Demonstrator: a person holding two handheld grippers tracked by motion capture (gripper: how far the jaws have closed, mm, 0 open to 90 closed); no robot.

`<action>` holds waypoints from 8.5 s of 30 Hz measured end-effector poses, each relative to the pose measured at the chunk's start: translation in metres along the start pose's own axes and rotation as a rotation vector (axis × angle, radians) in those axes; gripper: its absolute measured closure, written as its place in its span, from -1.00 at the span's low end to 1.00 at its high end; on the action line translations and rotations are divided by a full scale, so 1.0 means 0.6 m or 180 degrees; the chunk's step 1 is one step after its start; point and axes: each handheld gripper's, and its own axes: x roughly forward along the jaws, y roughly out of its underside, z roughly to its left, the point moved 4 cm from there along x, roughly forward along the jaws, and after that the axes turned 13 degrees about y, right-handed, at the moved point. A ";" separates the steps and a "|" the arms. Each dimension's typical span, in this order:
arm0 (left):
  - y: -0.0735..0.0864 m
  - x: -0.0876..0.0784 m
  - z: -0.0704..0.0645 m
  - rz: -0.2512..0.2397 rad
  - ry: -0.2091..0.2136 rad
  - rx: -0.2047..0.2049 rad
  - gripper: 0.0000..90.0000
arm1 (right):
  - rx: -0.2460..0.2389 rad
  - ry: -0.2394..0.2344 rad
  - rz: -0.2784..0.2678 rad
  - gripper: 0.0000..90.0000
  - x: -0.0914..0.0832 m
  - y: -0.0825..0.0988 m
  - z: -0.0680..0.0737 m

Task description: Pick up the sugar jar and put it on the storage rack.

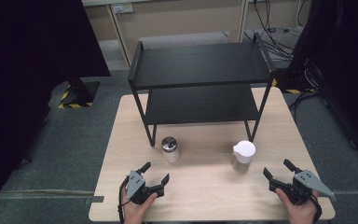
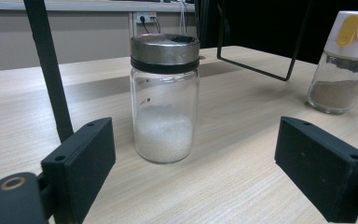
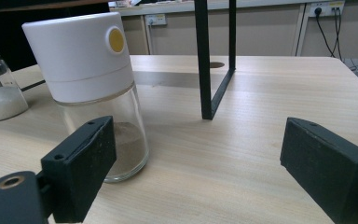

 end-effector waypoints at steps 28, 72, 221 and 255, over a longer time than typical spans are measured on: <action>-0.027 0.077 0.033 0.0169 -0.0075 -0.0082 -0.73 | 0.0009 0.0008 0.0008 -0.76 0.001 -0.001 0.000; -0.061 0.153 0.046 0.0538 -0.0215 -0.0101 -0.33 | -0.0007 -0.0008 0.0019 -0.76 0.002 -0.002 0.000; -0.504 0.099 0.013 -0.0517 -0.0880 0.0431 -0.32 | 0.0023 -0.0039 0.0038 -0.76 0.003 -0.003 -0.003; -0.510 0.138 0.051 -0.0406 -0.0899 0.0222 -0.33 | 0.0011 -0.0049 0.0044 -0.76 0.003 -0.003 -0.003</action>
